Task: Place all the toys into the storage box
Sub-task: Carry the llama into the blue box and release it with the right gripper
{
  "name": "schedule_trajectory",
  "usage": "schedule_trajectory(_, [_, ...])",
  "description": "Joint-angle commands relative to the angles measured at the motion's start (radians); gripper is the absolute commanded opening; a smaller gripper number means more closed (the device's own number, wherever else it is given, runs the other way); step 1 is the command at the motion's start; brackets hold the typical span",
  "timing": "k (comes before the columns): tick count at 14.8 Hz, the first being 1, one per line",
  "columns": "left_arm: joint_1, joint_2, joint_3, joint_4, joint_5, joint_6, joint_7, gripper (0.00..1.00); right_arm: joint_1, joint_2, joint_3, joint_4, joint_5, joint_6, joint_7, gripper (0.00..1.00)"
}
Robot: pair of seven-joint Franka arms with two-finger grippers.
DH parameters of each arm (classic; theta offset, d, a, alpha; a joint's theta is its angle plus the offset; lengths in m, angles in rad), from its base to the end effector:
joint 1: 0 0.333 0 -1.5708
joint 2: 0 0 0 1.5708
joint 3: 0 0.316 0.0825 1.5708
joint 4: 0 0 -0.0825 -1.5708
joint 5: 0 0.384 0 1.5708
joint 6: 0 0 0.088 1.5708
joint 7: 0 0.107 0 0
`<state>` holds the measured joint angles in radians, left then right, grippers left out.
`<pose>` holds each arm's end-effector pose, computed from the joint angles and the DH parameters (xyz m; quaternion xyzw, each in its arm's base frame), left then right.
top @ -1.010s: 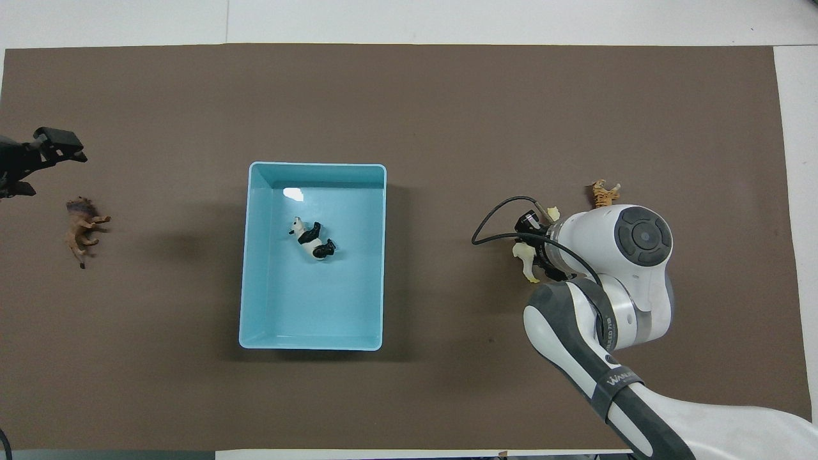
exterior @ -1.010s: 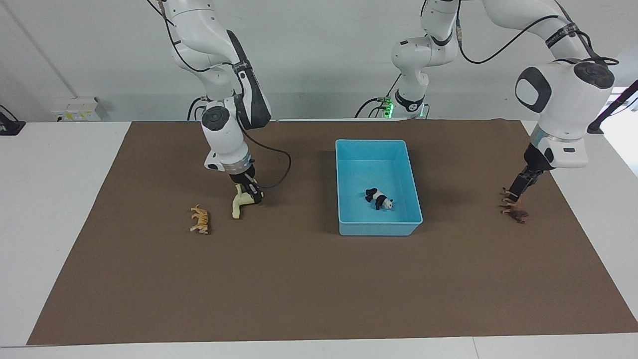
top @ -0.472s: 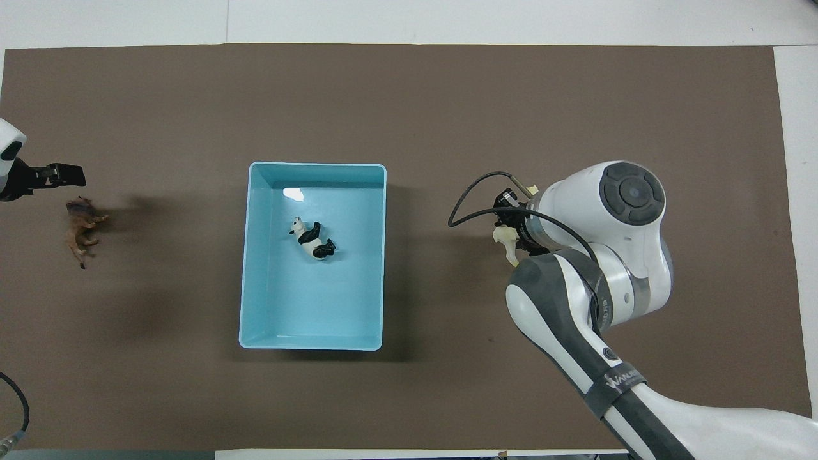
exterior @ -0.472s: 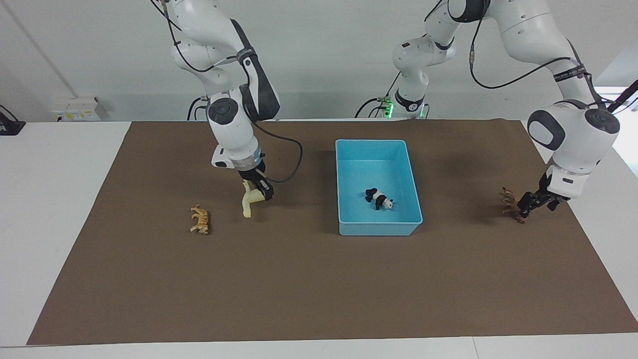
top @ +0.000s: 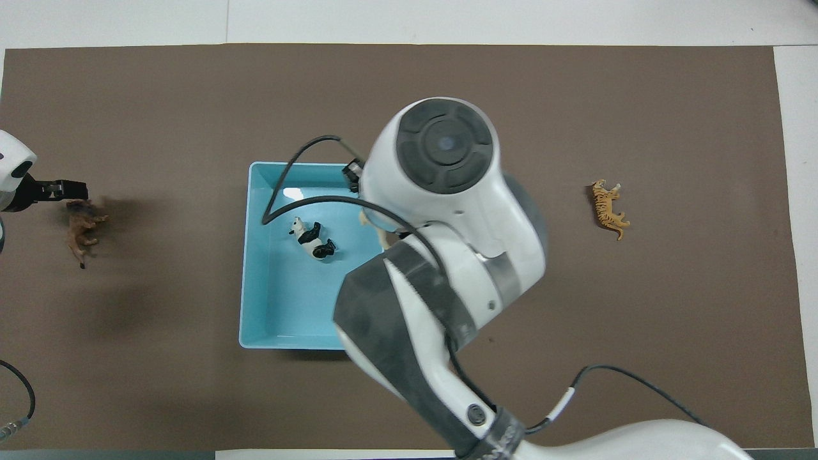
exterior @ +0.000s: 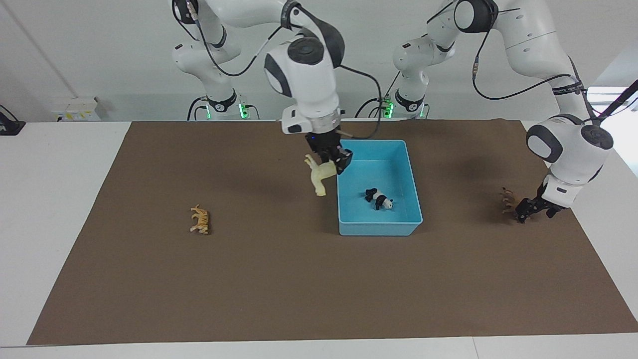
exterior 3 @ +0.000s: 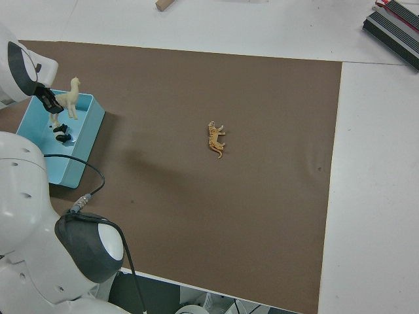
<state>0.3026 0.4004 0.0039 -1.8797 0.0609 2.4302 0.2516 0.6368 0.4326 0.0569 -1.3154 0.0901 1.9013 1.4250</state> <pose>0.6171 0.1953 0.3117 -0.9969 -0.0056 -0.0659 0.0421 0.5415 0.4486 0.5073 -0.9243 0.3697 0.0106 0.0940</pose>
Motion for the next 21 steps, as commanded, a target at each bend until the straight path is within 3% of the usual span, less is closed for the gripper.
schedule_trajectory(1, [0.004, -0.011, -0.01, -0.058, -0.003, 0.061, -0.003, 0.99, 0.096, 0.178, -0.011, 0.131, -0.064, 0.077, 0.058, 0.0])
schedule_trajectory(4, [-0.003, -0.009, -0.01, -0.067, -0.004, 0.072, -0.044, 0.88, 0.123, 0.224, -0.006, 0.075, -0.07, 0.185, 0.066, 0.0])
schedule_trajectory(5, [-0.005, -0.009, -0.01, -0.068, -0.006, 0.07, -0.046, 0.78, 0.124, 0.222, -0.005, 0.064, -0.067, 0.185, 0.081, 0.26])
schedule_trajectory(6, [-0.004, -0.011, -0.01, -0.07, -0.006, 0.066, -0.046, 0.7, 0.127, 0.221, -0.003, 0.067, -0.067, 0.17, 0.107, 0.94])
schedule_trajectory(7, [-0.002, -0.014, -0.01, -0.081, -0.004, 0.069, -0.046, 0.62, 0.135, 0.219, 0.0, 0.074, -0.069, 0.145, 0.129, 1.0])
schedule_trajectory(10, [-0.003, -0.015, -0.01, -0.088, -0.004, 0.064, -0.049, 0.32, 0.124, 0.218, 0.0, 0.113, -0.06, 0.036, 0.161, 1.0])
schedule_trajectory(12, [-0.005, -0.015, -0.01, -0.088, -0.006, 0.056, -0.058, 0.12, 0.103, 0.169, -0.014, 0.117, -0.055, -0.023, 0.151, 1.0])
schedule_trajectory(14, [-0.007, -0.015, -0.013, -0.079, -0.006, 0.04, -0.061, 0.1, 0.017, 0.103, -0.006, 0.099, -0.052, -0.056, 0.061, 1.0])
schedule_trajectory(17, [-0.029, -0.015, -0.016, -0.013, -0.01, -0.048, -0.112, 0.1, -0.067, 0.023, -0.014, 0.072, -0.059, -0.204, -0.273, 1.0])
schedule_trajectory(21, [-0.144, -0.067, -0.021, 0.117, -0.03, -0.299, -0.367, 0.1, -0.187, -0.095, -0.015, -0.138, -0.149, -0.229, -0.746, 1.0])
